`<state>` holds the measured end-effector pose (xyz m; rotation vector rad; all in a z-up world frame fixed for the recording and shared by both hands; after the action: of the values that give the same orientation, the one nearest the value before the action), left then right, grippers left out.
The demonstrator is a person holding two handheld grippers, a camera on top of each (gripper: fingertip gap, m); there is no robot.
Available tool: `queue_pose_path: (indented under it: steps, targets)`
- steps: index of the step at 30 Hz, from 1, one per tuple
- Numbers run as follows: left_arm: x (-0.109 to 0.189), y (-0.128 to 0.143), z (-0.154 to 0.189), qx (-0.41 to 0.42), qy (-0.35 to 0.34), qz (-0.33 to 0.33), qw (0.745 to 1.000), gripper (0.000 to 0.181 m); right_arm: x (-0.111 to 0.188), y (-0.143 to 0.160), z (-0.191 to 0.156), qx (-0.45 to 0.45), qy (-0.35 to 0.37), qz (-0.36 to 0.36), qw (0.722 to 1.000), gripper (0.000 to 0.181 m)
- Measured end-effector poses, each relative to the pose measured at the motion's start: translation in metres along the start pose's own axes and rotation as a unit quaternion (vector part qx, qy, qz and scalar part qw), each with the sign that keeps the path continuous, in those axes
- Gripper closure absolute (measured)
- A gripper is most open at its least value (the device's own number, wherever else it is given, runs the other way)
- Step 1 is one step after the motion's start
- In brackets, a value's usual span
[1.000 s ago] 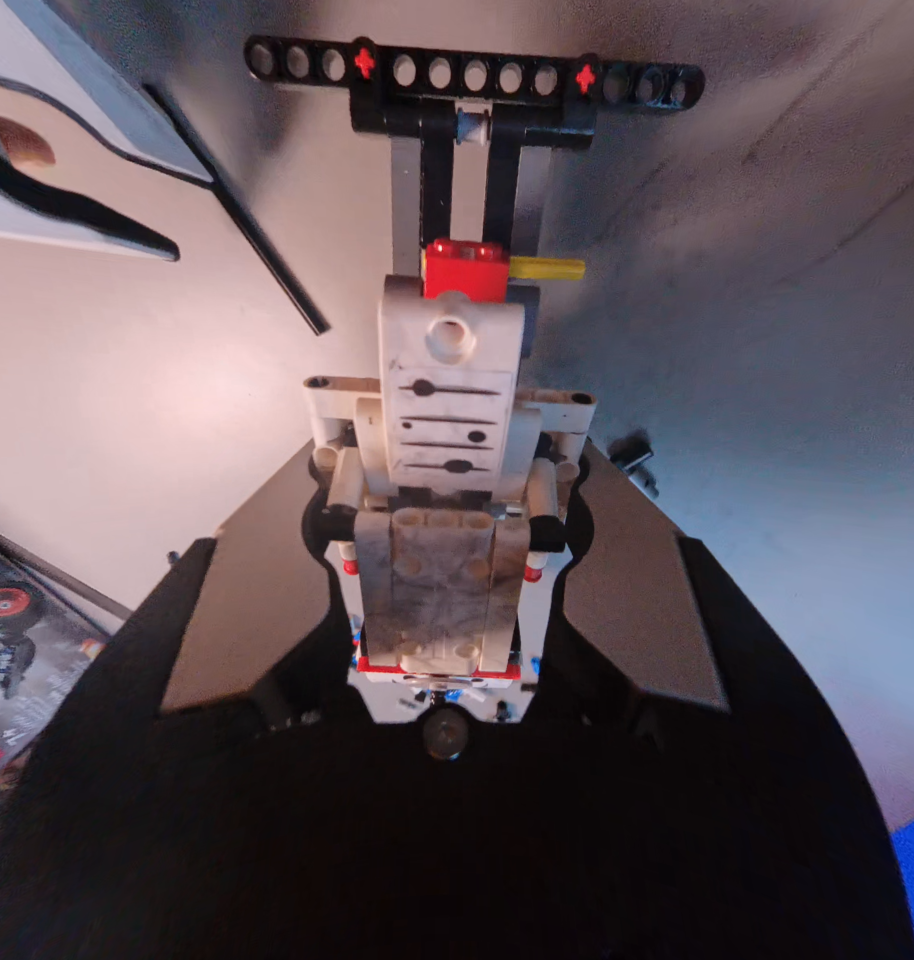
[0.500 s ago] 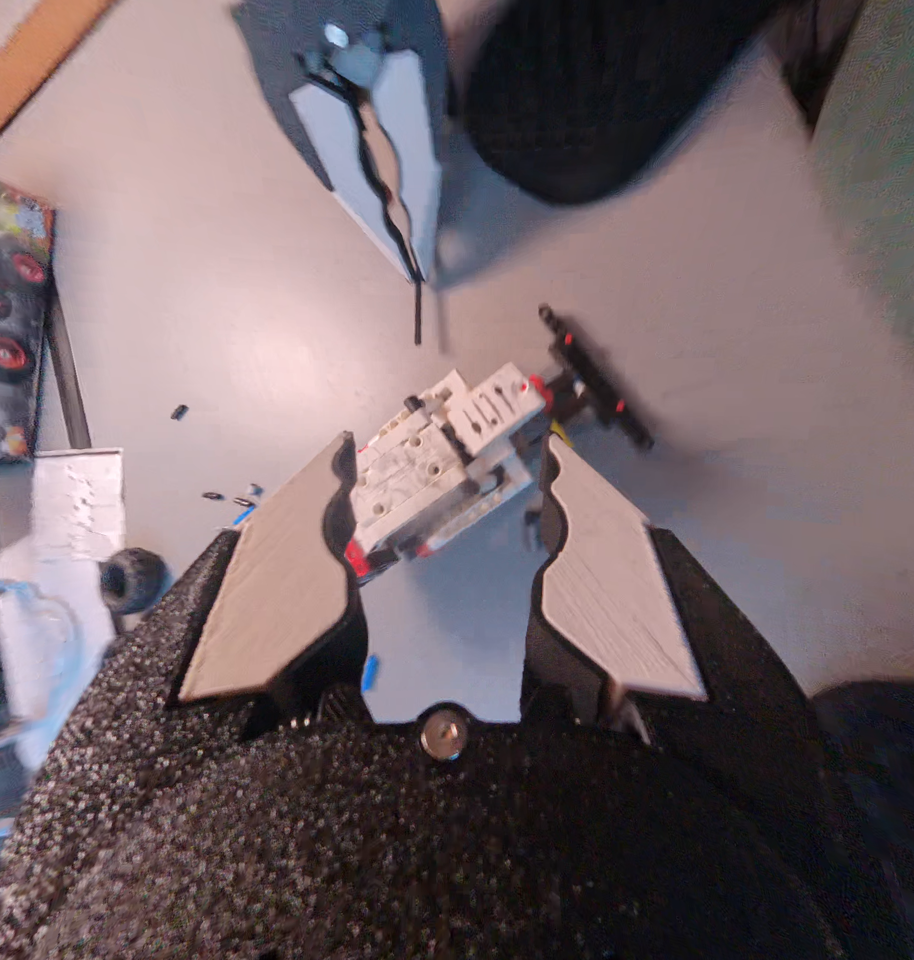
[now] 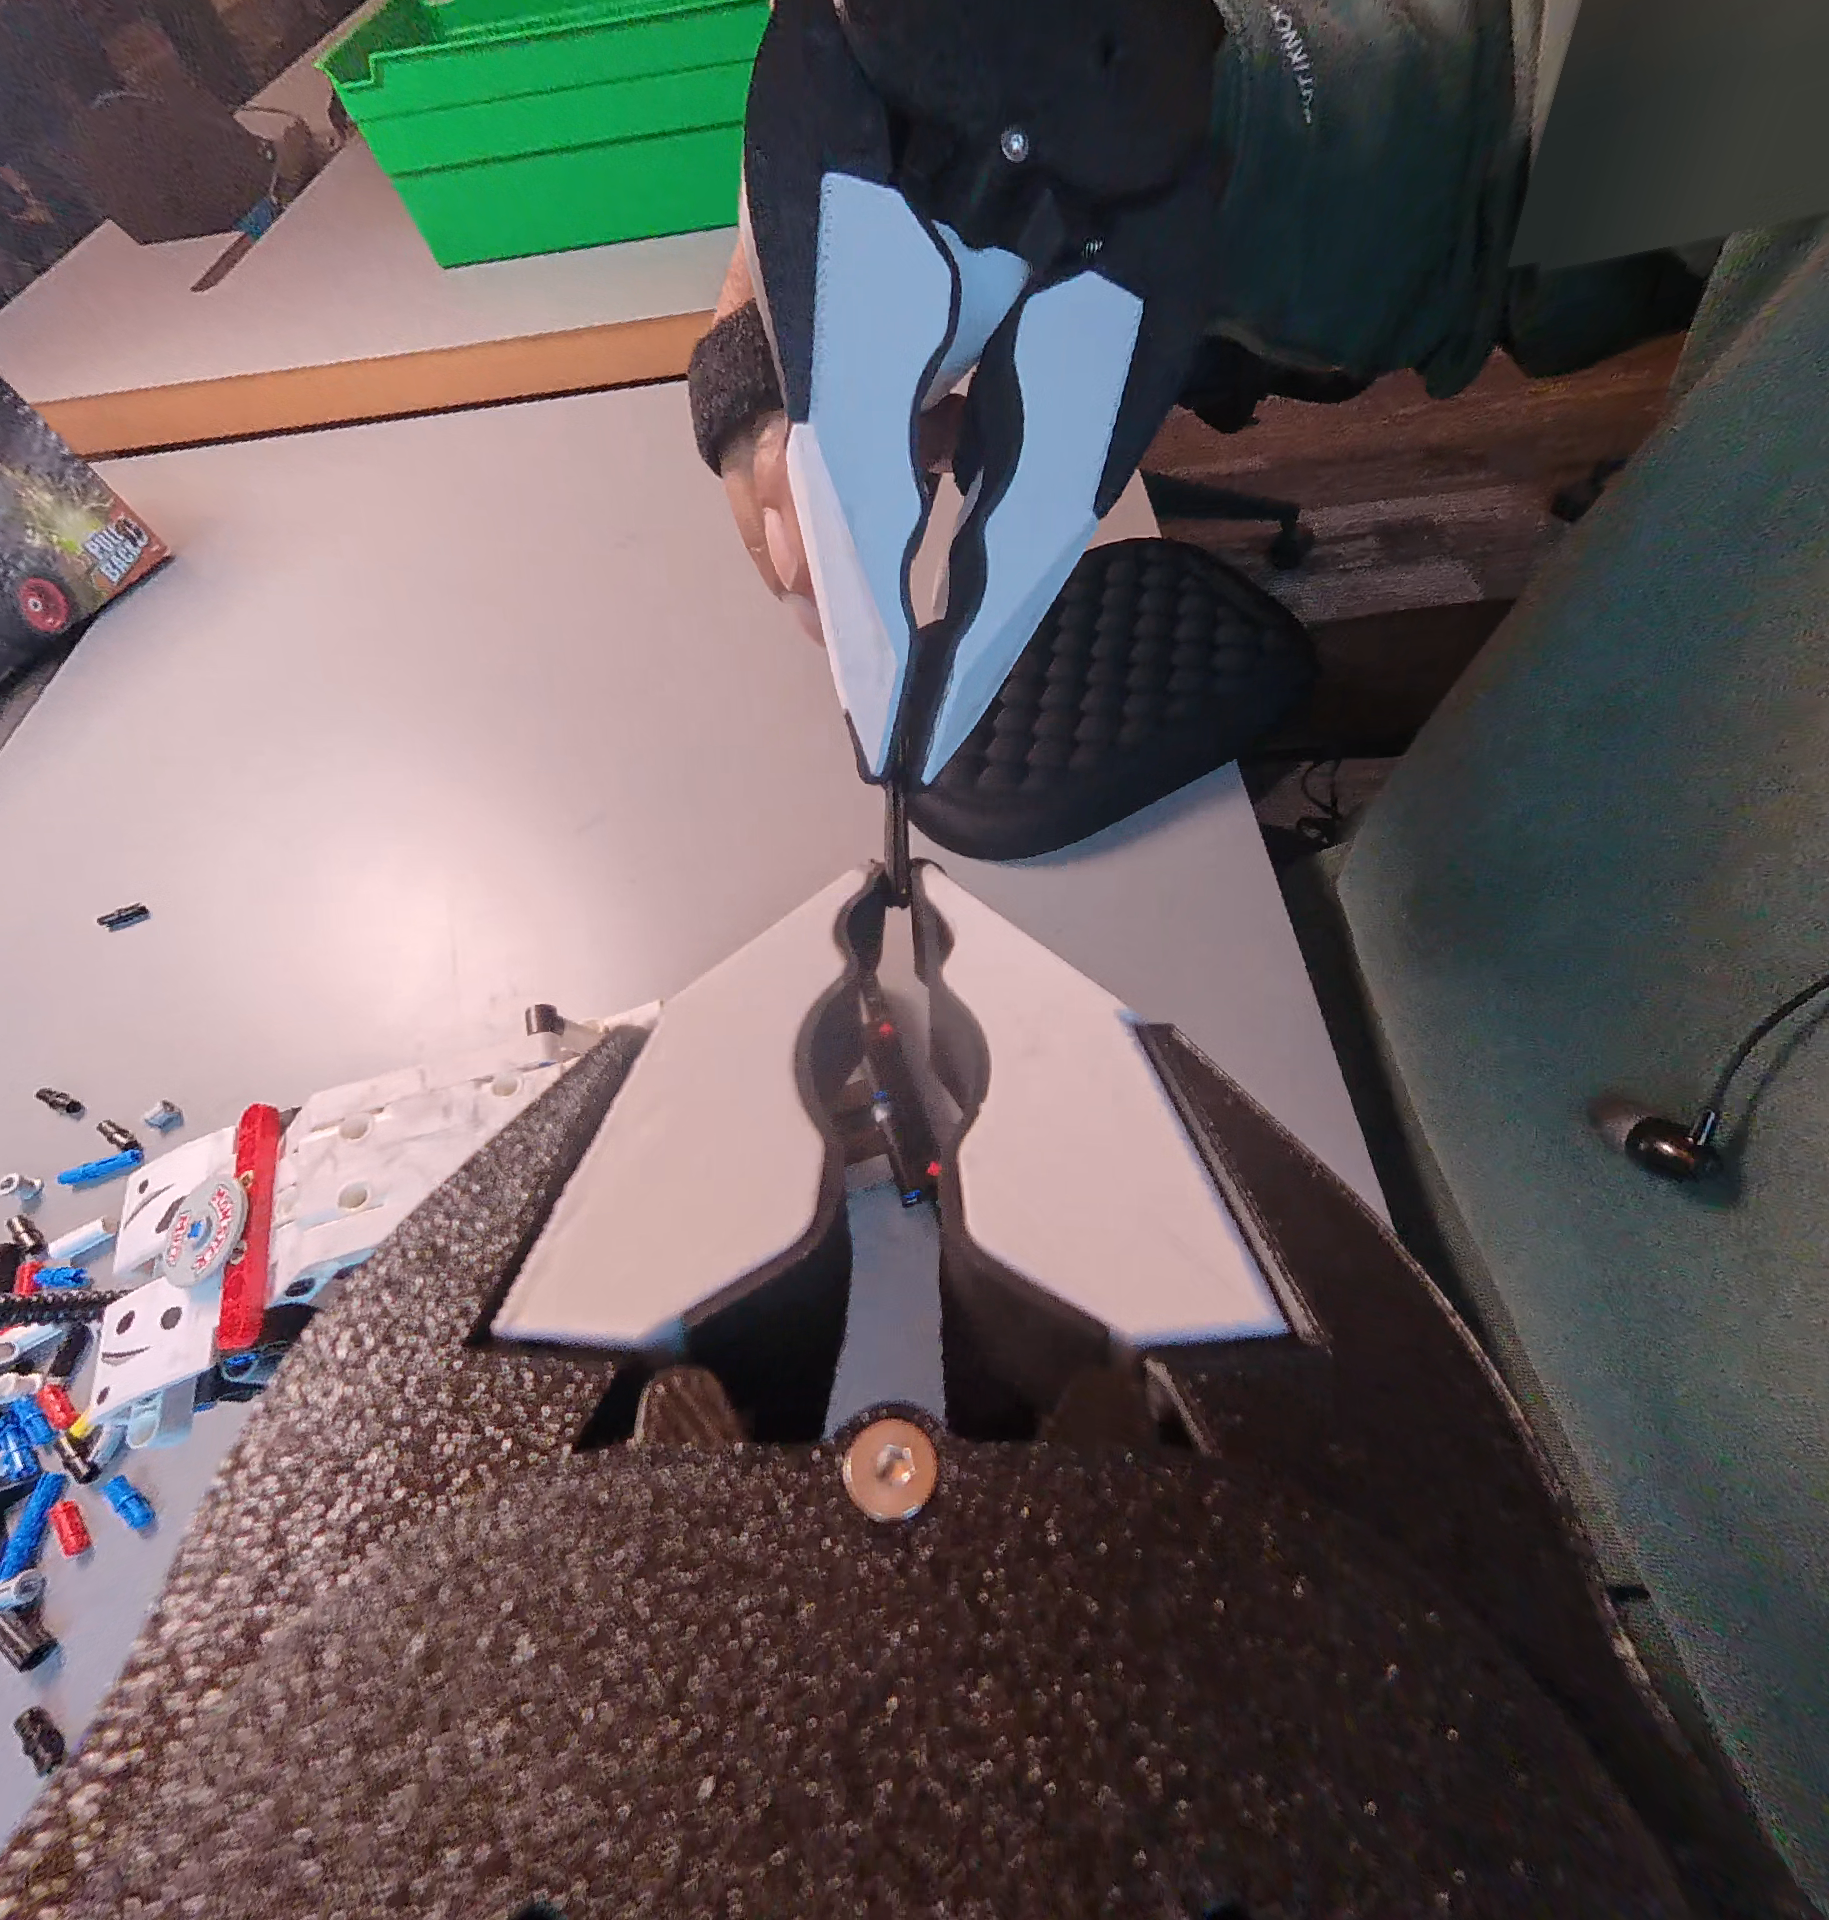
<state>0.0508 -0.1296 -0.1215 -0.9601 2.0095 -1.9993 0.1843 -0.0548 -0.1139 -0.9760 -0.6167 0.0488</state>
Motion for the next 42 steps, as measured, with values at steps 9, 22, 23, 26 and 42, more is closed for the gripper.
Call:
queue_pose_path:
  steps: [9,22,23,26,42]
  targets:
    - [0.003,0.006,0.008,-0.002,-0.006,0.0,1.0,0.178,-0.005,-0.002,-0.009,0.001,-0.003,-0.008,1.0,0.18]
    - [0.022,0.012,-0.005,0.172,0.094,0.196,0.961,0.178,0.011,-0.004,-0.006,-0.124,0.016,0.231,0.965,0.152]
    - [0.021,0.013,-0.005,0.178,0.102,0.198,0.959,0.178,0.008,-0.004,-0.008,-0.117,0.011,0.229,0.966,0.155]
    - [0.016,0.014,-0.004,0.186,0.117,0.194,0.956,0.178,0.001,-0.006,-0.01,-0.1,0.0,0.223,0.97,0.163]
    - [0.008,0.023,-0.003,0.228,0.149,0.186,0.944,0.178,-0.015,-0.004,-0.015,-0.039,0.015,0.189,0.981,0.178]
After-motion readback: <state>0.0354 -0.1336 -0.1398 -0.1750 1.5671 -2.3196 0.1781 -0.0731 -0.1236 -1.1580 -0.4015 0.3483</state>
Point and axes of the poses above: each gripper's, where its closed fingertips meet, x back along the fingers, y out of its underside, z = x × y across the jaws, the point moved 8 cm from there along x, back along the fingers, and after that the axes turned 7 degrees about z, right-handed, at the moved point
